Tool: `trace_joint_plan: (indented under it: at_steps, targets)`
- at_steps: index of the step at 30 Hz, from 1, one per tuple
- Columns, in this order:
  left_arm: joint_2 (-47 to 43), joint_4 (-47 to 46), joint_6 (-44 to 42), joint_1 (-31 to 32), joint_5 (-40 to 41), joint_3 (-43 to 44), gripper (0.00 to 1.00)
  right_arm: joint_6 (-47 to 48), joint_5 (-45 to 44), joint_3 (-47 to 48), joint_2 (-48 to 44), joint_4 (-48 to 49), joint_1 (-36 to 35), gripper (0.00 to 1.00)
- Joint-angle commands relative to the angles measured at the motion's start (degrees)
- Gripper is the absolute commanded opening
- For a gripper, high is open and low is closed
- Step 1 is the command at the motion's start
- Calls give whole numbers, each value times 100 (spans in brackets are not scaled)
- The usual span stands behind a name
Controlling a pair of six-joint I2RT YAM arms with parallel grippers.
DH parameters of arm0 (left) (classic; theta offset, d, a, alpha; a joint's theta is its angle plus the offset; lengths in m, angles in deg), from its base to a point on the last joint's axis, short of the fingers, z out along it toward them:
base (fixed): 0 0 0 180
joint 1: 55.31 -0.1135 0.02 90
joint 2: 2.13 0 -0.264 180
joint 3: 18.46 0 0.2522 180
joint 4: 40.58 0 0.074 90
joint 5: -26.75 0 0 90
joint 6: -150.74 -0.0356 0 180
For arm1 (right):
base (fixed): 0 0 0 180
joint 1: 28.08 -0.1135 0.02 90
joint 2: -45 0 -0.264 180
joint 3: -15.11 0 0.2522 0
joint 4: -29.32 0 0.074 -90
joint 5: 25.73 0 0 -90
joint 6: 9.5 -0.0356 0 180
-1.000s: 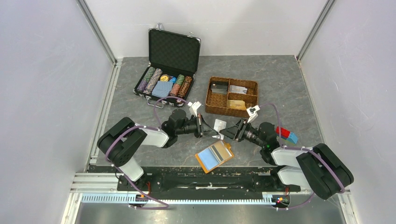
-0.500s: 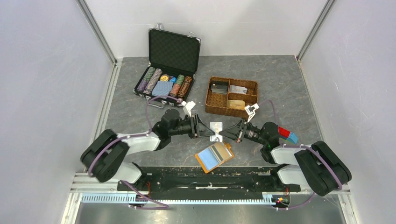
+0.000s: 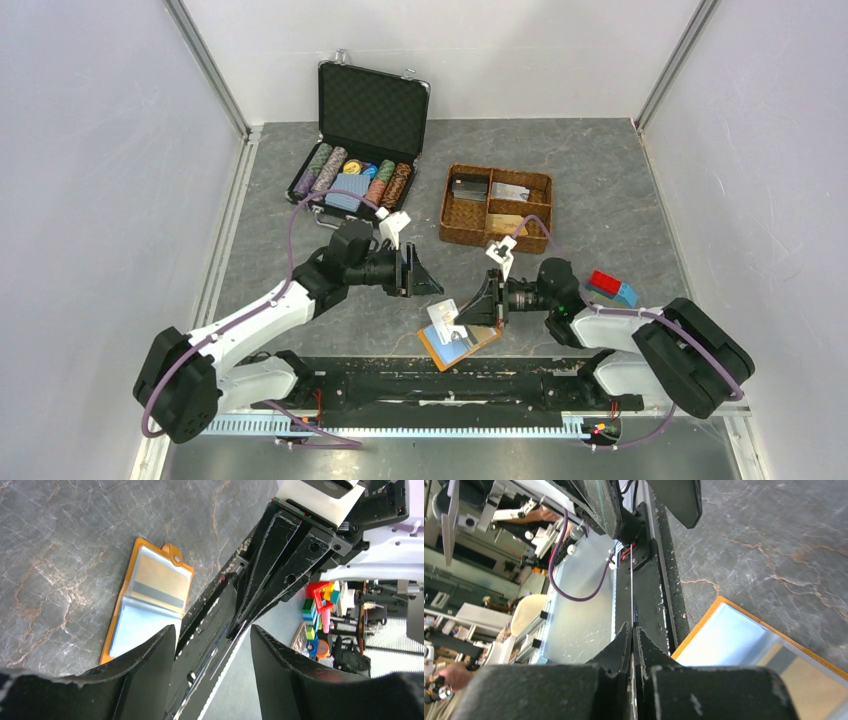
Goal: Take the credit cards out of the card holder
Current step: Place the credit card in the storage box.
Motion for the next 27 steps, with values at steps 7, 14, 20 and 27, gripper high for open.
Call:
trace_joint_plan:
  at_steps: [7,14,20,27]
  targets:
    - [-202,1921,-1332,-1,-841,939,63,460,70,559,-77,-453,-583,0]
    - [110,1910,-1361,8,-1358,959,61,254,44,689,45,-222,-711,0]
    - [117,1871,-1351,25,-1509,986,46,129,6,775,160,-126,-765,0]
    - [61,1866,-1232,26,-1604,972,6,80,-62,901,255,-190,-763,2]
